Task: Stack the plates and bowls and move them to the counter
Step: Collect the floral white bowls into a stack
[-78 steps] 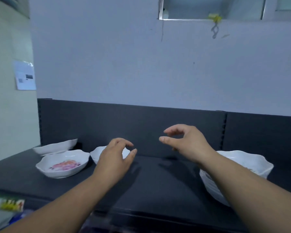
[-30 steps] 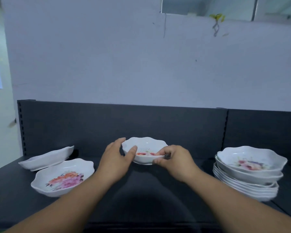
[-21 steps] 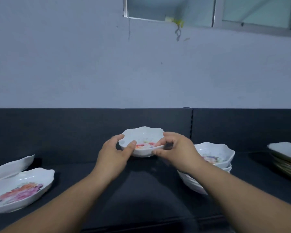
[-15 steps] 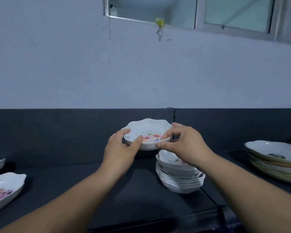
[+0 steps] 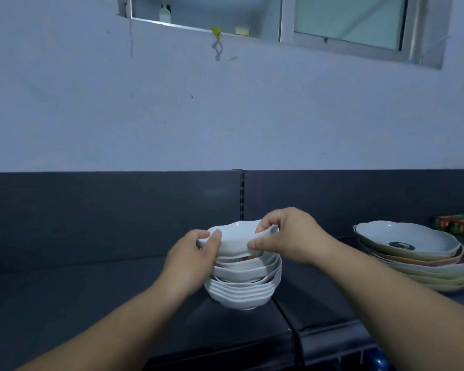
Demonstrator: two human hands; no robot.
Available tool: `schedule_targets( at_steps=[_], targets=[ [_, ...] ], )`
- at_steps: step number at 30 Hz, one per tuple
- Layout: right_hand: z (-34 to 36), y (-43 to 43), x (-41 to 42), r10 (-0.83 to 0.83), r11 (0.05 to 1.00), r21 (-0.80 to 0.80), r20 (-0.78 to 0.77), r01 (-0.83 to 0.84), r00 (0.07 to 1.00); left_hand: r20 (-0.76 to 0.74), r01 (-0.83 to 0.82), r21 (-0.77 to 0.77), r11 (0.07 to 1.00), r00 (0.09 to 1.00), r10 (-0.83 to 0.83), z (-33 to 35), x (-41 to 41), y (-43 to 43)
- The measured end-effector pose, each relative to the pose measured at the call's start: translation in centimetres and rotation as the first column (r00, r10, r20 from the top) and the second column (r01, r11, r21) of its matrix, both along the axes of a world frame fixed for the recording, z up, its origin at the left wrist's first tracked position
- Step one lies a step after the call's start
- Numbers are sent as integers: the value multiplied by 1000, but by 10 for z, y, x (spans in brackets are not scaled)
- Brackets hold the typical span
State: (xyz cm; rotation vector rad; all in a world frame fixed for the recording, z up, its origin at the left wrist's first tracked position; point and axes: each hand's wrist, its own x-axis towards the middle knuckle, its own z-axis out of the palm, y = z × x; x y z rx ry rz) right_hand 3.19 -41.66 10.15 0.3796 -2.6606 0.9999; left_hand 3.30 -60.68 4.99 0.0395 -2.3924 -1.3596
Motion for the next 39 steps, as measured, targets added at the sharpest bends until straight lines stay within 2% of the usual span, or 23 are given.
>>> schedule_targets(
  at_steps=[8, 15, 19, 24, 29, 39],
  targets=[
    [-6, 3, -7, 44, 999, 11, -1, -44, 999, -40, -46, -19, 999, 998, 45, -6, 0, 6],
    [7, -16, -10, 69, 988, -128, -126, -86, 990, -69, -57, -24, 998, 996, 55, -5, 0, -5],
    [14, -42, -10, 81, 982, -155, -154, -105, 985, -90, -88, -28, 996, 992, 85, -1, 4, -27],
    [18, -92, -8, 147, 971, -168, -150, -171, 978, -112, -135, -71, 988, 986, 126, 4, 14, -76],
    [16, -156, -7, 233, 963, -105, -149, -250, 961, -138, -232, -115, 966, 967, 216, 6, 28, -142],
    [-11, -309, -1, 422, 906, 3, -67, -423, 904, -193, -479, -177, 860, 874, 447, -5, 79, -294]
  ],
)
